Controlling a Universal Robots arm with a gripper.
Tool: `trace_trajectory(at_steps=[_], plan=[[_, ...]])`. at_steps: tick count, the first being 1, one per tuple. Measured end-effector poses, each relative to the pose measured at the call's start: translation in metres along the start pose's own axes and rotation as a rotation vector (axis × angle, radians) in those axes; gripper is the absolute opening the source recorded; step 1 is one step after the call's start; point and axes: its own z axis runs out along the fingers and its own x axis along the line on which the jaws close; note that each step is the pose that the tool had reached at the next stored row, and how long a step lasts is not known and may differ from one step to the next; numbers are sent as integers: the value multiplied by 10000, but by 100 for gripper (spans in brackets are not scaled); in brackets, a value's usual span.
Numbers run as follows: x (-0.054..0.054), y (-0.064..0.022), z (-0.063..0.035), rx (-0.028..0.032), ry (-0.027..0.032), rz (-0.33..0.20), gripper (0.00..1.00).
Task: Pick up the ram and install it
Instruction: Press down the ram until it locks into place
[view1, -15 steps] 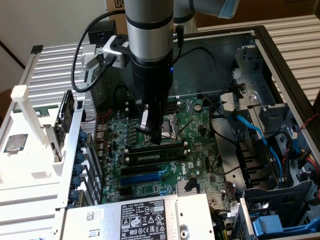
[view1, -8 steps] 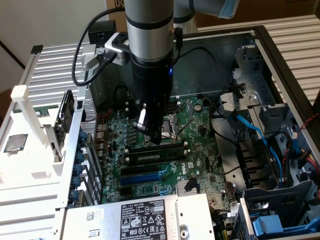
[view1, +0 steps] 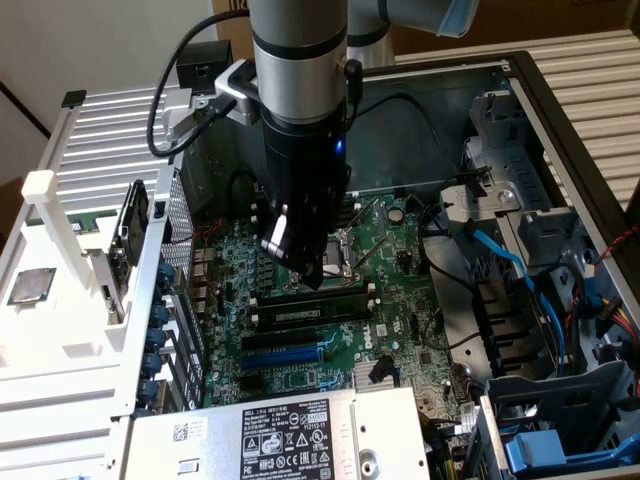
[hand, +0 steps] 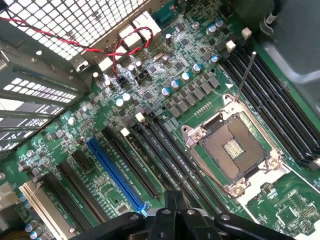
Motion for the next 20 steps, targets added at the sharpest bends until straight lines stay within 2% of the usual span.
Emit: trace_trajectory(at_steps=[20], plan=[[0, 0, 0, -72, -32, 3011, 10]])
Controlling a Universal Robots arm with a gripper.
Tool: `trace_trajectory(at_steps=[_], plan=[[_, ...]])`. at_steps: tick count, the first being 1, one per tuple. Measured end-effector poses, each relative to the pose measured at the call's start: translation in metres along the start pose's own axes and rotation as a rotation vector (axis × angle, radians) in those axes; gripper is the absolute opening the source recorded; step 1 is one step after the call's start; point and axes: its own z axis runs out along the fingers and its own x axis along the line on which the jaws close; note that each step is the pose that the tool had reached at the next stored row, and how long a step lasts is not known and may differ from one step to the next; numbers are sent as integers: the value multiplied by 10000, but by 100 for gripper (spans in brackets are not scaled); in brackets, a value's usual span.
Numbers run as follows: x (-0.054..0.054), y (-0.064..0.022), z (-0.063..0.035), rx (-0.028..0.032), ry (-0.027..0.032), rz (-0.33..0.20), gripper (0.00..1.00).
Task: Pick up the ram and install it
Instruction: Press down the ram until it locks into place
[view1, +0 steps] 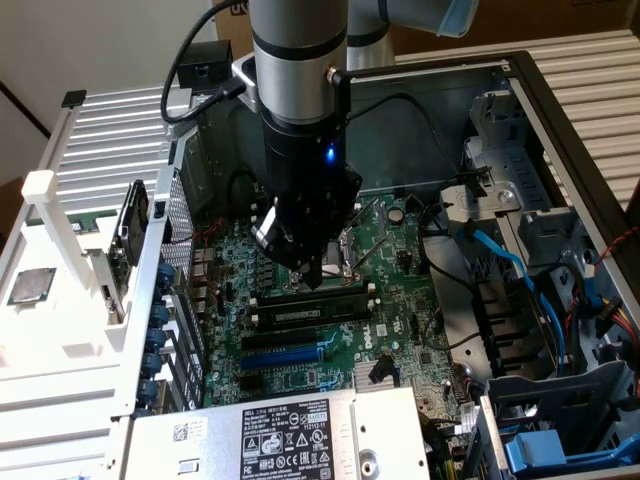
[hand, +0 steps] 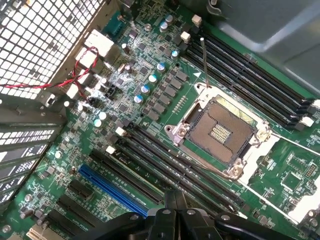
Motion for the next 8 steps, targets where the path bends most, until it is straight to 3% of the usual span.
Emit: trace_trajectory(at_steps=[8], plan=[[0, 0, 0, -27, -12, 1144, 10]])
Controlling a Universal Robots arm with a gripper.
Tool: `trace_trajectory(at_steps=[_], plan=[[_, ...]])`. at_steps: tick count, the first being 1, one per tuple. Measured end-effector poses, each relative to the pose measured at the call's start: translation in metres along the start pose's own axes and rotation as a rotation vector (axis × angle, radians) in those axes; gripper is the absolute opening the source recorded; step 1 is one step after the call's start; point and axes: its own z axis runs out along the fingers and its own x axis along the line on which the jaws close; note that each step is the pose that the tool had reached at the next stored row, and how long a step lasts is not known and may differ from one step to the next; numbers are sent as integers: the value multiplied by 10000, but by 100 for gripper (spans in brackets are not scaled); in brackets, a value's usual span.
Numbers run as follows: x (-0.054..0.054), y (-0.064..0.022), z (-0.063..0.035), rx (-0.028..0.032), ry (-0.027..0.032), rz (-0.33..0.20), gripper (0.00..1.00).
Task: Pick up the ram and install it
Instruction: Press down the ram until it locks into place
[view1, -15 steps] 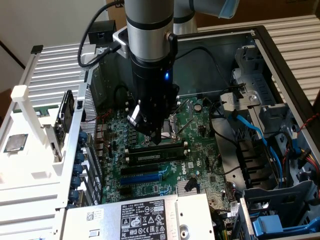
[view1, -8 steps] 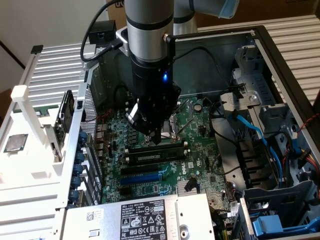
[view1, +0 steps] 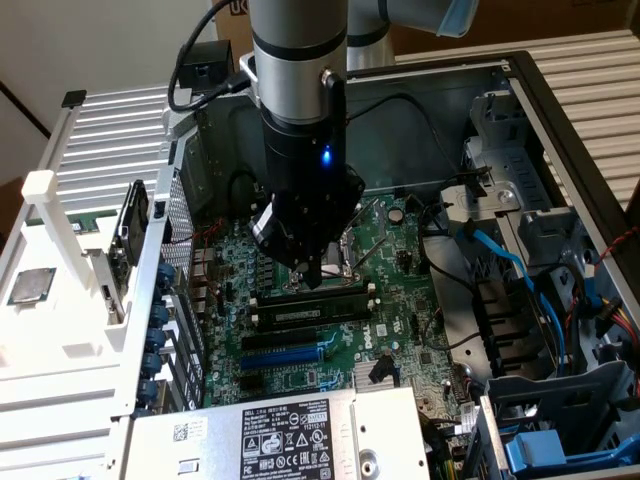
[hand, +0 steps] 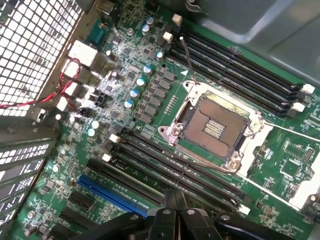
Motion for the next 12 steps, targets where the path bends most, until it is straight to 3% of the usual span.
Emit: trace_trajectory(at_steps=[12], plan=[[0, 0, 0, -28, -14, 1601, 10]])
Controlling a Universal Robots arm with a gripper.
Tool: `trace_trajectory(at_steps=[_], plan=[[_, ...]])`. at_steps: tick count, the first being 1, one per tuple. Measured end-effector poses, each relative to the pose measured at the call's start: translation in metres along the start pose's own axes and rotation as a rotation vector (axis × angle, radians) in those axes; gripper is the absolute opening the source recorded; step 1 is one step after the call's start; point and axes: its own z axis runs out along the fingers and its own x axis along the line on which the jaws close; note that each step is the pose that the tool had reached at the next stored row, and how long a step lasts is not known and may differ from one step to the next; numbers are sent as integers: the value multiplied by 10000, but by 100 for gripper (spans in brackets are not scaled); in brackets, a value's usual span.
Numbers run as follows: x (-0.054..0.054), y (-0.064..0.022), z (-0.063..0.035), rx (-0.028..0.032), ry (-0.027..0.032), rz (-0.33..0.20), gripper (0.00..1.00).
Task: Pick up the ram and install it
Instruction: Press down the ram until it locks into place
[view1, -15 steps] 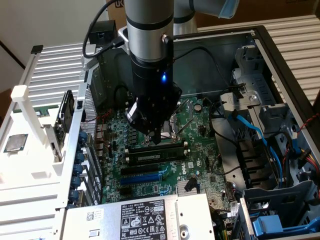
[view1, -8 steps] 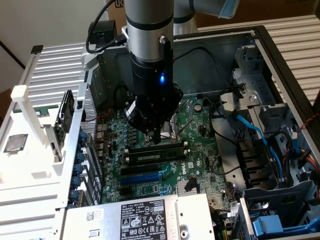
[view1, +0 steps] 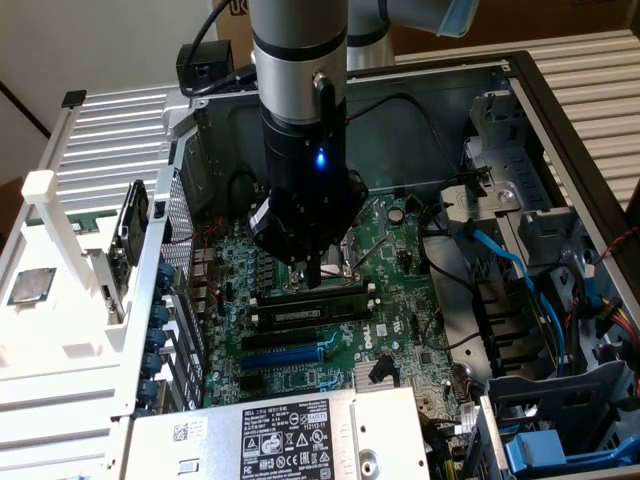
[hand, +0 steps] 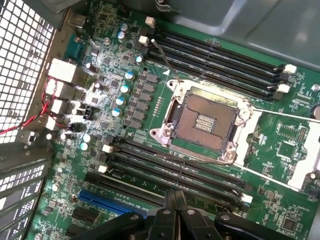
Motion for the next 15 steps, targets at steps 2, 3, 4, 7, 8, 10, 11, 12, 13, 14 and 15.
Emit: trace_trajectory(at_steps=[2, 3, 4, 7, 8, 10, 11, 12, 13, 14, 15], plan=[[0, 0, 0, -4, -2, 256, 10], [0, 0, 0, -6, -4, 511, 10], [0, 0, 0, -7, -5, 636, 10], [0, 0, 0, -12, -7, 1028, 10], [0, 0, 0, -14, -8, 1155, 10], [0, 0, 0, -17, -10, 1409, 10], [0, 0, 0, -19, -11, 1539, 10], [0, 0, 0, -21, -12, 1667, 10], [0, 0, 0, -23, -14, 1793, 10], [0, 0, 0, -24, -14, 1918, 10], [0, 0, 0, -25, -15, 2053, 10]])
